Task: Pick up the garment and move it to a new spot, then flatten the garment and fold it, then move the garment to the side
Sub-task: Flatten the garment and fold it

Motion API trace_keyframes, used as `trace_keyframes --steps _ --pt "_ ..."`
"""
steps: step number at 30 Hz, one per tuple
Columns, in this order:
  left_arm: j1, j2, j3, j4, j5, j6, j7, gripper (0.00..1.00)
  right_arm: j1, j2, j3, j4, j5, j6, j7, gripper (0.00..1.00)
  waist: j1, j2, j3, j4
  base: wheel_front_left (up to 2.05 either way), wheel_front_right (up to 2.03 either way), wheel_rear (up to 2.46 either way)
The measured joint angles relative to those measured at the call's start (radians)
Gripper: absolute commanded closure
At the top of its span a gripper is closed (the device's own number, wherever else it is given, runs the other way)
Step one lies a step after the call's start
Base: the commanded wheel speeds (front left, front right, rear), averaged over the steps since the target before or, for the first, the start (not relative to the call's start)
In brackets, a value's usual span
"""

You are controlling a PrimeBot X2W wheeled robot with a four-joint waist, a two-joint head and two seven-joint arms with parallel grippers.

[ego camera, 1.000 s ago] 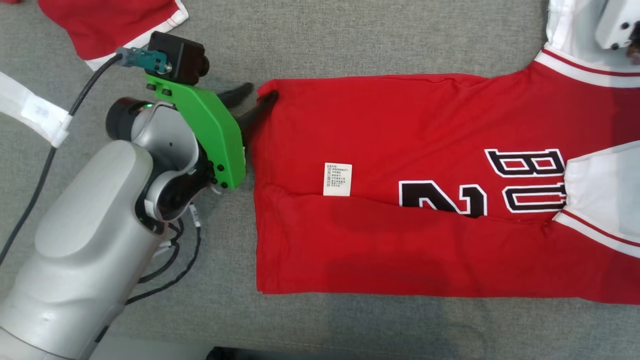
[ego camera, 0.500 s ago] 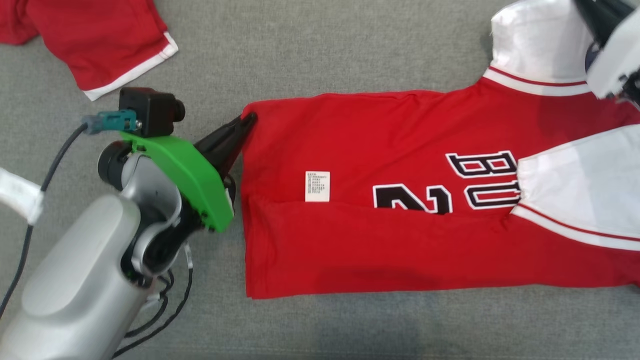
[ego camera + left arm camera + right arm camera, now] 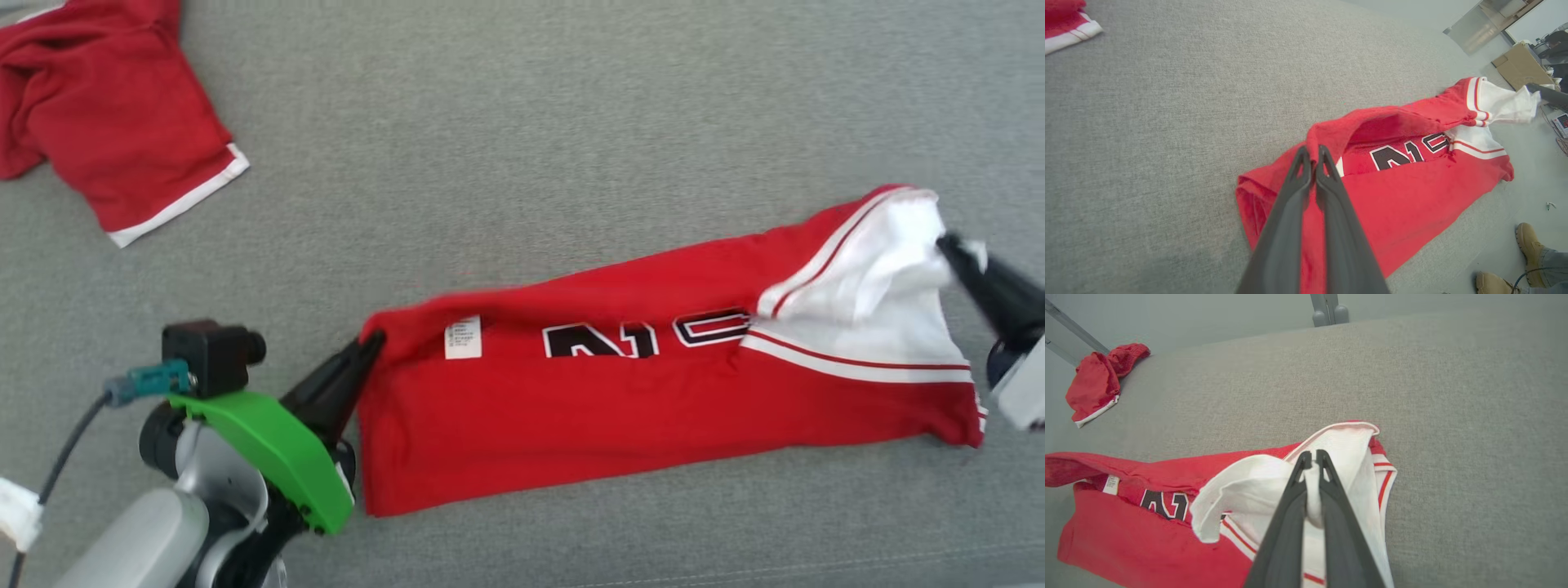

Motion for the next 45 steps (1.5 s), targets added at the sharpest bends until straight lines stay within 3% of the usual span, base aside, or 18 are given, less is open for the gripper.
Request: trace_keyframes --steps 8,9,10,11,12,19,23,30,37,44,45 --pt "0.109 0.000 -0.014 0.029 -0.015 0.023 -0.039 1.00 0.093 0.110 0.008 0.002 -0.055 0.000 0.007 1.00 0.0000 0.0000 -0.030 -0.072 0.00 0.00 0.00" --pt "0.121 0.001 -0.013 0.035 -0.016 0.028 -0.044 0.92 0.090 0.114 0.015 0.013 -0.078 0.000 0.004 0.66 0.0000 0.0000 -0.032 -0.079 0.00 0.00 0.00" --pt "0.129 0.002 -0.013 0.041 -0.016 0.032 -0.050 0.71 0.085 0.115 0.021 0.024 -0.090 0.000 0.004 0.00 0.0000 0.0000 -0.035 -0.083 0.00 0.00 0.00" --pt "0.137 0.002 -0.016 0.044 -0.015 0.036 -0.054 0.51 0.084 0.115 0.029 0.034 -0.098 0.000 0.012 0.00 0.0000 0.0000 -0.039 -0.086 0.00 0.00 0.00" --pt "0.143 0.002 -0.021 0.048 -0.014 0.040 -0.054 0.00 0.084 0.115 0.032 0.044 -0.105 0.000 0.024 0.00 0.0000 0.0000 -0.043 -0.088 0.00 0.00 0.00" --pt "0.175 0.030 0.001 0.074 0.081 0.091 -0.167 0.00 0.074 0.070 -0.016 0.019 -0.099 0.000 0.104 0.00 0.0000 0.0000 -0.062 -0.082 0.00 0.00 0.00" --pt "0.252 0.055 0.055 0.056 0.123 0.150 -0.289 0.00 0.024 0.056 -0.059 0.020 -0.120 0.000 0.189 0.00 0.0000 0.0000 -0.069 -0.087 0.00 0.00 0.00" --pt "0.272 0.068 0.121 0.045 0.207 0.192 -0.423 0.00 -0.062 0.106 -0.054 0.119 -0.250 0.000 0.308 0.00 0.0000 0.0000 -0.062 -0.055 0.00 0.00 0.00" --pt "0.264 -0.042 0.198 0.113 0.285 0.104 -0.444 0.00 -0.108 0.175 -0.043 0.288 -0.346 0.000 0.304 0.00 0.0000 0.0000 -0.043 0.002 0.00 0.00 0.00" --pt "0.281 -0.179 0.343 0.171 0.419 -0.015 -0.447 0.00 -0.140 0.225 -0.044 0.419 -0.317 0.000 0.288 0.00 0.0000 0.0000 -0.029 0.050 0.00 0.00 0.00" --pt "0.285 -0.197 0.359 0.180 0.433 -0.029 -0.447 0.00 -0.147 0.235 -0.043 0.430 -0.289 -0.001 0.293 1.00 0.0000 0.0000 -0.028 0.054 0.00 0.00 0.00"
